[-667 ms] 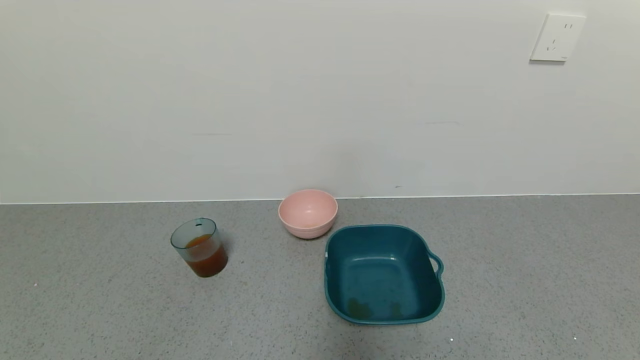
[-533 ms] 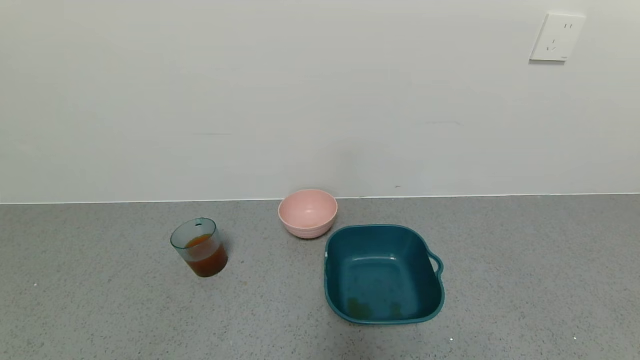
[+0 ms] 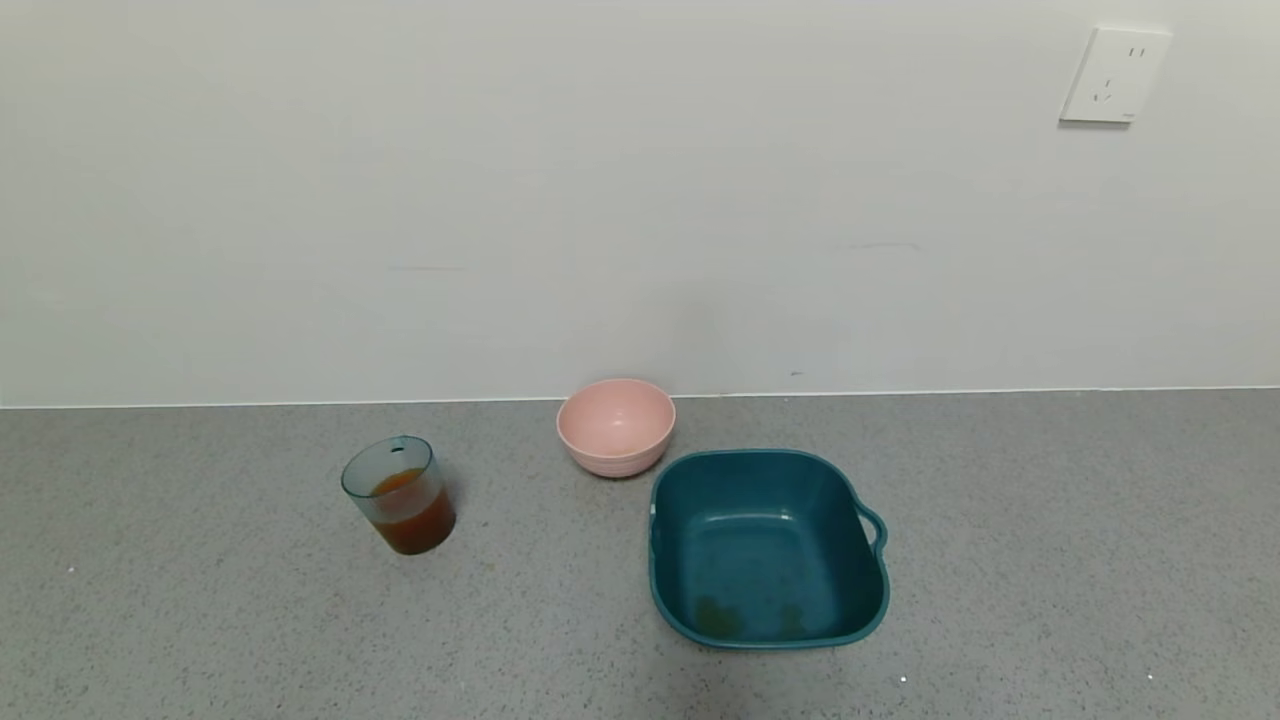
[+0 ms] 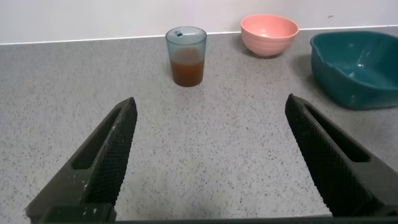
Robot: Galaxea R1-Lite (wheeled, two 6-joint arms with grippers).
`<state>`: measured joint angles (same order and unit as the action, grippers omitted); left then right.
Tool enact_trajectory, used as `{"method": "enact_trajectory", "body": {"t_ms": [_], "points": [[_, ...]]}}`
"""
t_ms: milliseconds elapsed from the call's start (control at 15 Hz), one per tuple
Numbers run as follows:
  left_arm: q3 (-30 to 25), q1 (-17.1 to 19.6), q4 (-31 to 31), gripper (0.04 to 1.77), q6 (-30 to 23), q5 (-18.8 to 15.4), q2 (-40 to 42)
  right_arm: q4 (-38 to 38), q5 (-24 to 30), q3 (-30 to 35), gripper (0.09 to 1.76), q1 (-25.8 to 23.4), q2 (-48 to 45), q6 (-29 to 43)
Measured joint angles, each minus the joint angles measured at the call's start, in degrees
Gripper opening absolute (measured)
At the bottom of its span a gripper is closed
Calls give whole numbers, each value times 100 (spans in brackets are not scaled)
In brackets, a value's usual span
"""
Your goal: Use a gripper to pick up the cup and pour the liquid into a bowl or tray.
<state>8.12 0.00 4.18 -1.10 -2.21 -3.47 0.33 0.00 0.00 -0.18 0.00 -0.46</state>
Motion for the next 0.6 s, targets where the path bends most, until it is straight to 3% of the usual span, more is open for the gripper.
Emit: {"method": "enact_trajectory", "body": {"t_ms": [600], "points": [[1822, -157, 61, 172, 55, 15, -2278, 0, 0, 0, 171, 0, 0, -2]]}}
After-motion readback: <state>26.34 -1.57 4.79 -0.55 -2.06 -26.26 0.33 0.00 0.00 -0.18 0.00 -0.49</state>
